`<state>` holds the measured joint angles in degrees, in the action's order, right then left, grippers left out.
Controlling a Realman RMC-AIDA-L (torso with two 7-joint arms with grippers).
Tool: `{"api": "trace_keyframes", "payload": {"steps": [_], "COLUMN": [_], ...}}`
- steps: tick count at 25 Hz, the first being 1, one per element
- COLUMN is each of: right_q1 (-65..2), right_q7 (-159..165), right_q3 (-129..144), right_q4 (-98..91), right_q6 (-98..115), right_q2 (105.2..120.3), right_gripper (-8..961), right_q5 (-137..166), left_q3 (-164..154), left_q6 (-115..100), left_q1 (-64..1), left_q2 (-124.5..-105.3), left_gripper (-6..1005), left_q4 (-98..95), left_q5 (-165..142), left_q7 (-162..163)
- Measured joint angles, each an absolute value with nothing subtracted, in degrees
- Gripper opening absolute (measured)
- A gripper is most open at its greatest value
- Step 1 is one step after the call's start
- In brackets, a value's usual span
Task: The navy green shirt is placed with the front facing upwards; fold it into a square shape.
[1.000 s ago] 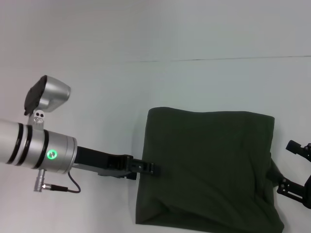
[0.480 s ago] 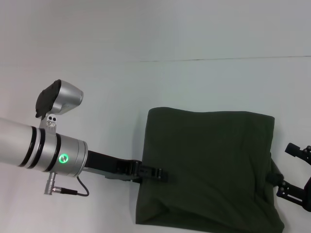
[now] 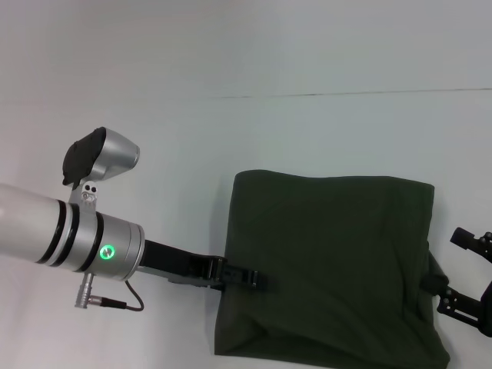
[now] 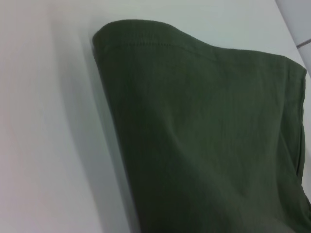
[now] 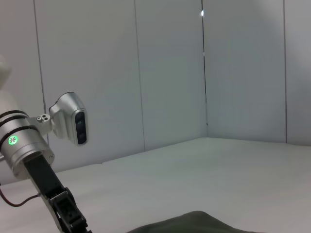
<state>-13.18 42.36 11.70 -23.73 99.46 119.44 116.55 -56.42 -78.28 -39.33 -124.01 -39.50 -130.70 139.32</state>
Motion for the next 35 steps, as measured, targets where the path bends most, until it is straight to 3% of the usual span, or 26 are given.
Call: {"api": "trace_keyframes", "payload": {"steps": [9,17,28,35], "right_q1": [-12.9,-12.9,-13.1,-14.2], "right_q7": [42.4,42.4,42.4,44.0], "right_q3": [11.7,11.7,11.7,11.4], "right_q4": [-23.7,-23.7,-23.7,-23.5], "right_q6": [99.9,100.1,100.2,99.4], "right_q2": [119.44,119.44,119.44,119.52], "right_gripper": [915,914,914,914], "right_q5": [116.5,116.5,116.5,116.5], "left_q3": [-57.7,-58.5,-58.1,-56.0], "left_q6": [-78.7,-78.6,-78.4,-77.4], "left_q1": [-39.8,-39.5,-39.1,-39.1], "left_q2": [-123.99,-123.92,-124.00,-123.68], "left_gripper": [911,716,272,131], "left_q4": [-39.8,-40.8,-41.2,-41.4], "left_q5": [-130.7,-130.6,-130.1,-130.1], "left_q7": [138.9,138.6,137.3,137.3]}}
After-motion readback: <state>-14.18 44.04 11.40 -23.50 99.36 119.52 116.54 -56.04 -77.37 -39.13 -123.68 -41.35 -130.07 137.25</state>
